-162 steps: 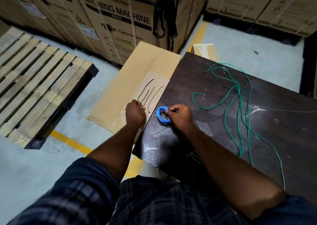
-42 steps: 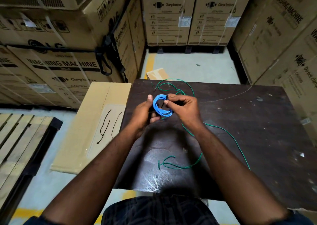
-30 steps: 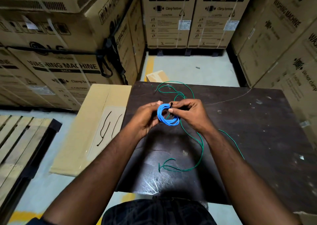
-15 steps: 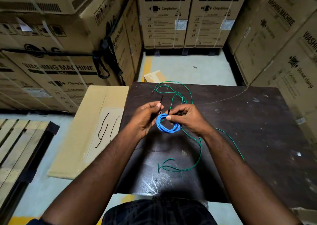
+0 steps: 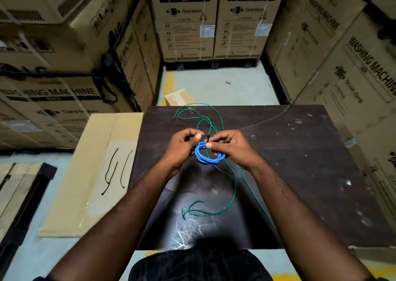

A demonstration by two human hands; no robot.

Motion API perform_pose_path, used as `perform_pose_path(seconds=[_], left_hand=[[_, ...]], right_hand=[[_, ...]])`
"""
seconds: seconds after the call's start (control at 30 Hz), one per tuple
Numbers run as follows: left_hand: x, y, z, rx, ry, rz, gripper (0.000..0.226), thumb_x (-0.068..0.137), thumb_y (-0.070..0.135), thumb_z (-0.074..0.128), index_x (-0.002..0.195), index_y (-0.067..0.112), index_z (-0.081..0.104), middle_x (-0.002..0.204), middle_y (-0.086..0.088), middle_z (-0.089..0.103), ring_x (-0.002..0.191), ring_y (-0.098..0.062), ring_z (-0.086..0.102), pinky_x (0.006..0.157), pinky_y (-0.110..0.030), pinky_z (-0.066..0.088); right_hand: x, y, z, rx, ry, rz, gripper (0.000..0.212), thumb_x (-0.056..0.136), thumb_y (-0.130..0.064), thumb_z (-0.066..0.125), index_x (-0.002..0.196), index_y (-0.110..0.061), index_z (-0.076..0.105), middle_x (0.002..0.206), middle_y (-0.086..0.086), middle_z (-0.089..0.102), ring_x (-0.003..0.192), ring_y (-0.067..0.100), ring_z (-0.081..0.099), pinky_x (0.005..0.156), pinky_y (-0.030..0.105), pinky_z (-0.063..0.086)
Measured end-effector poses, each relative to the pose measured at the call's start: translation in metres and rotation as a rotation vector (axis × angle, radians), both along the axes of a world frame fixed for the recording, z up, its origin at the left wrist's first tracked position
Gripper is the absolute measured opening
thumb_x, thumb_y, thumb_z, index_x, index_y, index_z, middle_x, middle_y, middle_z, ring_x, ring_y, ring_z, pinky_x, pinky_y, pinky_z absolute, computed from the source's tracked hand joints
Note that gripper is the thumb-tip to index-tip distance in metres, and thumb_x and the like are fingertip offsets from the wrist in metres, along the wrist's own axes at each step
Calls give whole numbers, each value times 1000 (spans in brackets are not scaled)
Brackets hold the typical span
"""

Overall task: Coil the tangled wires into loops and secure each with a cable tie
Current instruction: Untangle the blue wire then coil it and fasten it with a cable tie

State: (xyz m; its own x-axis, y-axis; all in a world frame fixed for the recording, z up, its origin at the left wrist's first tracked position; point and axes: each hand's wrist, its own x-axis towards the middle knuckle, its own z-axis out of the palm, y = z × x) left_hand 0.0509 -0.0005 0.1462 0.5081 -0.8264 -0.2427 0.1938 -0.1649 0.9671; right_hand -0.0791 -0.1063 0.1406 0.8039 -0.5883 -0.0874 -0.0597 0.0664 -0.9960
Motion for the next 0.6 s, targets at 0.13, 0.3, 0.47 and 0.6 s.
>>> perform_pose_path(seconds=[0.13, 0.3, 0.47, 0.6], left_hand=[[-8, -14, 5, -7, -11, -2, 16, 96, 10, 54, 86, 18, 64, 77, -2, 56, 62, -5, 48, 57, -17, 41], [-20, -31, 13, -44, -37, -41, 16, 96, 7, 53, 87, 17, 62, 81, -4, 60, 69, -9, 51, 61, -18, 43], [-26, -43, 13, -64, -83, -75, 19, 94, 4, 53, 85, 17, 62, 80, -4, 59, 75, -16, 50, 66, -26, 42], [-28, -47, 11, -75, -236, -88, 22, 92, 0, 54, 83, 18, 62, 77, -7, 56, 67, -11, 45, 57, -20, 38]], right_hand=[[-8, -15, 8, 1, -2, 31, 12, 75, 0, 74, 77, -13, 72, 59, 9, 63, 49, 12, 53, 49, 21, 38], [-18, -33, 15, 9, 5, 62, 17, 76, 3, 72, 74, -14, 71, 56, 9, 62, 46, 10, 53, 48, 19, 39], [-26, -45, 13, 34, 26, 81, 14, 76, 1, 74, 72, -12, 71, 54, 8, 62, 45, 11, 52, 47, 20, 37], [-26, -53, 13, 163, 5, 83, 6, 65, 0, 71, 67, -3, 66, 50, 7, 59, 39, 12, 51, 43, 18, 39]])
